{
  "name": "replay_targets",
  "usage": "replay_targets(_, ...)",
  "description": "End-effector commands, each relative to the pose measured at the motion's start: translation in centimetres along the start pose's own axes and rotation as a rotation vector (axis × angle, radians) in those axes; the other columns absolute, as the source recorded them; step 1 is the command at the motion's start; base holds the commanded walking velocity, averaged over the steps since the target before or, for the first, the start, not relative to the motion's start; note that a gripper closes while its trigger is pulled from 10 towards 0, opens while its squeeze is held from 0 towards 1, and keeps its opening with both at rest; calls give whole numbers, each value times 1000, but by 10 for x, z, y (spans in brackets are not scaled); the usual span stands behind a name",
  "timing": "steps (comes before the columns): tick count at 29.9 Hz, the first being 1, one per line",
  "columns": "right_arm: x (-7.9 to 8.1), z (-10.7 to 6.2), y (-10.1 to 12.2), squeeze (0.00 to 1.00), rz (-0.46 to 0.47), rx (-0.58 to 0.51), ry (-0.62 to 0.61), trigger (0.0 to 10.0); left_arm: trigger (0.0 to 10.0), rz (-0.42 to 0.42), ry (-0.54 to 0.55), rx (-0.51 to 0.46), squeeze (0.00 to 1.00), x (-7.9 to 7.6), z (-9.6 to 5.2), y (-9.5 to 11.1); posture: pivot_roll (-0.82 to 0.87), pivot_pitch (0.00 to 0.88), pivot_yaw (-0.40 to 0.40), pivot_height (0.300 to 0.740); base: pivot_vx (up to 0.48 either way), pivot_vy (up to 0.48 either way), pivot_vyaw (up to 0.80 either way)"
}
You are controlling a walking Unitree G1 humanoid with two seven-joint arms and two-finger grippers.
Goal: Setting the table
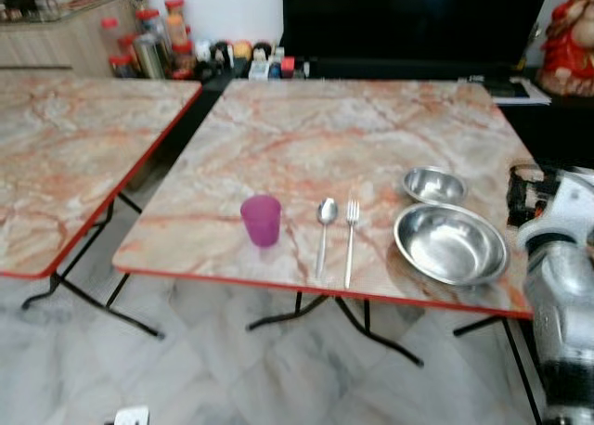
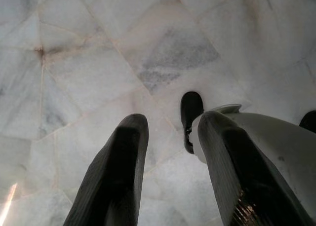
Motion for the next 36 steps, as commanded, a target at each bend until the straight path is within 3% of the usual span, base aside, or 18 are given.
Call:
replay_targets(1, 0, 8, 3, 0, 20, 39, -1, 10000, 10000, 5, 11, 10, 0, 2, -1, -2, -88, 0, 21, 732, 0, 0, 0)
replay_targets(3, 1, 15, 13, 0, 28, 52, -2, 10000, 10000, 6, 12, 11, 0, 3, -1, -2, -77, 0, 19, 732, 0, 0, 0)
replay_targets(4, 2, 17, 17, 839, 34, 53, 9, 10000, 10000, 5, 13, 12, 0, 3, -1, -3, -77, 0, 18, 732, 0, 0, 0)
replay_targets(5, 3, 21, 20, 1000, 66, 84, 14, 10000, 10000, 2, 15, 14, 0, 3, -1, -3, -70, 0, 15, 732, 0, 0, 0)
replay_targets(8, 3, 23, 18, 1000, 98, 143, 20, 10000, 10000, -5, 14, 19, 0, 3, -1, -4, -68, 0, 12, 732, 0, 0, 0)
replay_targets(12, 0, 24, 14, 1000, 48, 190, 17, 10000, 10000, -11, 8, 25, 0, 2, -1, -6, -67, 0, 10, 732, 0, 0, 0)
replay_targets(22, -19, 16, -21, 1000, 20, 325, -36, 10000, 10000, -4, -3, 33, 0, 2, -1, -7, -68, 0, 14, 732, 0, 0, 0)
replay_targets(32, -15, 9, -56, 1000, 52, 424, -33, 10000, 10000, 6, -11, 38, 0, 2, -2, -10, -63, 0, 20, 732, 0, 0, 0)
replay_targets(33, -14, 9, -58, 576, 50, 428, -32, 10000, 10000, 8, -12, 39, 0, 2, -2, -10, -65, 0, 21, 732, 0, 0, 0)
replay_targets(34, -13, 8, -60, 369, 55, 431, -33, 10000, 10000, 9, -12, 39, 0, 2, -2, -10, -65, 0, 21, 732, 0, 0, 0)
replay_targets(35, -12, 8, -63, 0, 63, 439, -35, 10000, 10000, 11, -13, 41, 0, 2, -2, -10, -63, 0, 20, 732, 0, 0, 0)
replay_targets(36, -12, 8, -63, 0, 65, 440, -35, 10000, 10000, 11, -14, 41, 0, 2, -2, -10, -63, 0, 20, 732, 0, 0, 0)
Point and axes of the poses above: a point about 5 cm out from each wrist's last joint towards the gripper, its own z axis pointing out of the wrist towards the gripper, its own y axis along the axis of the wrist's last joint, x = y × z, the point moved 2 cm from there along z, pointing out of the wrist towards the gripper, and after that the axes turned 11 degrees about -z, right-handed, at the moved point
